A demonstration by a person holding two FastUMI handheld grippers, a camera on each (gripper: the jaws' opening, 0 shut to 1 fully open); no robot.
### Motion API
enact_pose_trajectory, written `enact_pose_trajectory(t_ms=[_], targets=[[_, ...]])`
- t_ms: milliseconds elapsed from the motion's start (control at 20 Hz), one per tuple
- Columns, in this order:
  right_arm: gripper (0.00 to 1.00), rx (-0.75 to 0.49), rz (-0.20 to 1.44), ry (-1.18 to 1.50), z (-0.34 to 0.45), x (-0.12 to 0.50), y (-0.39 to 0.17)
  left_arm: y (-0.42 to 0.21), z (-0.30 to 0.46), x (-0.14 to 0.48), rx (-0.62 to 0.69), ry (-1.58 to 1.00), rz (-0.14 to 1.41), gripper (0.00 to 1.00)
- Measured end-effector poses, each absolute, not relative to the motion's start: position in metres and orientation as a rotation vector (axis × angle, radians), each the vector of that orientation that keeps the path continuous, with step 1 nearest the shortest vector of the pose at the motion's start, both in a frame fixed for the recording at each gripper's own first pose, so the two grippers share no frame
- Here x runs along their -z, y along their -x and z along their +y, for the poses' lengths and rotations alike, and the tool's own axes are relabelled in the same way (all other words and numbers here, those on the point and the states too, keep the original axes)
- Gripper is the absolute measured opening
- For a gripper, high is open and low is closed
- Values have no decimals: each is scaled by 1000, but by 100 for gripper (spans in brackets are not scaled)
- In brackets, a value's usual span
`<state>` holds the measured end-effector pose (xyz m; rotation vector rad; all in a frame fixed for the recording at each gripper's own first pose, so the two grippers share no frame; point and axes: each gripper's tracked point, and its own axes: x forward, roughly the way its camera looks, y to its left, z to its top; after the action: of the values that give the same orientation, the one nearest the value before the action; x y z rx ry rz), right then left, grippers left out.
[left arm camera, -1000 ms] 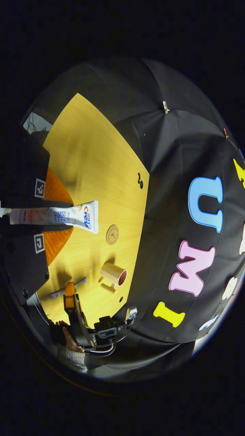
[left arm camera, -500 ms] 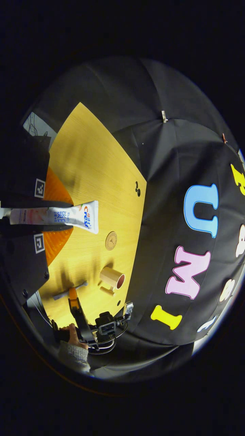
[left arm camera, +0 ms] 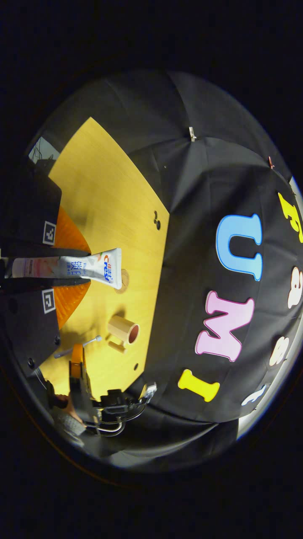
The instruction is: Put the toothbrush and toothpaste on the desktop into the cup, then pick up the cup and place it on the coaster on the desktop.
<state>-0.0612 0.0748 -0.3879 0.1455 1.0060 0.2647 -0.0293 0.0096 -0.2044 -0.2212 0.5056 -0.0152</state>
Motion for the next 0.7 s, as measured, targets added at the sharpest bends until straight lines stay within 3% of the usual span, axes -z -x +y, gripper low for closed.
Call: enact_pose_trajectory(t_ms=[200, 250, 300, 400, 700], targets=[[7, -258, 842, -204, 38, 332, 35, -54, -42, 147, 88, 231, 338, 23], [7, -249, 816, -208, 24, 321, 29, -76, -57, 131, 107, 240, 276, 28], [7, -237, 788, -219, 10, 311, 24, -98, -74, 117, 128, 258, 223, 23], [7, -222, 746, -263, -8, 291, 14, -139, -107, 94, 175, 306, 136, 23], [7, -270, 665, -316, -40, 275, -7, -240, -177, 105, 247, 415, 40, 23]])
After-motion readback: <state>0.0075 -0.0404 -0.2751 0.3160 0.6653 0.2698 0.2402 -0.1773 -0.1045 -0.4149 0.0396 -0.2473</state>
